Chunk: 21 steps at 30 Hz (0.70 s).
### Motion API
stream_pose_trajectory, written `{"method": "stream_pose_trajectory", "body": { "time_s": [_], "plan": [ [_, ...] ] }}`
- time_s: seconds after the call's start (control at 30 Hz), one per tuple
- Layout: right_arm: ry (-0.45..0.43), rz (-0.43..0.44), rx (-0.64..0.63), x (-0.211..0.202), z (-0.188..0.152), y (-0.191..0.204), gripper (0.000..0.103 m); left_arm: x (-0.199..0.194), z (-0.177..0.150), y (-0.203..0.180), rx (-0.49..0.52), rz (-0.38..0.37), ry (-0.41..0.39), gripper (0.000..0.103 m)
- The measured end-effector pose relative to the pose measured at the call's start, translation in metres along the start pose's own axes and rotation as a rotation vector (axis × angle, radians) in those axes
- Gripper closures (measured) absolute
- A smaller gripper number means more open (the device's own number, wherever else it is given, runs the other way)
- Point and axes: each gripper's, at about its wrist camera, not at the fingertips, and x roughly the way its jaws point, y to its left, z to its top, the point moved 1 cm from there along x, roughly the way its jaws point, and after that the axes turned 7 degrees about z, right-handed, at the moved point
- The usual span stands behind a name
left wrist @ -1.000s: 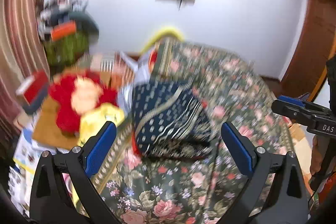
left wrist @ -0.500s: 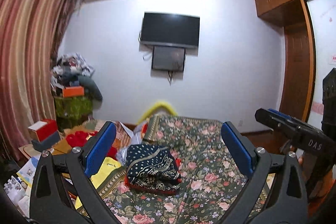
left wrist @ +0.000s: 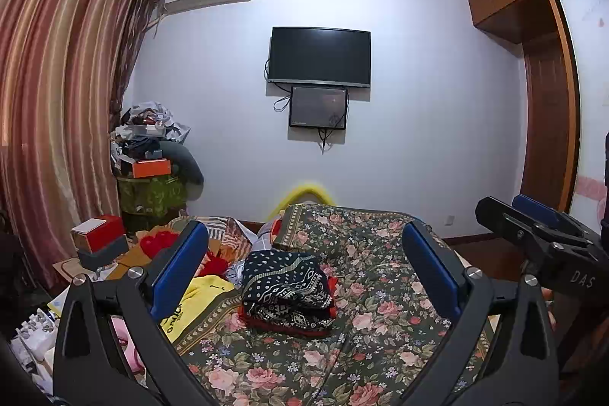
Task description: Fold large clothes
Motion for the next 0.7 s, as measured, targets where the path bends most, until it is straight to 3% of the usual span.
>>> {"method": "stream_pose_trajectory", "body": {
  "time_s": [0.7],
  "plan": [
    [0.049, -0.025, -0.002, -0.0059, -0.0080, -0.0017, 0.000, 0.0085, -0.0081, 0.0000, -0.004, 0.013, 0.022, 0.001]
  ]
}}
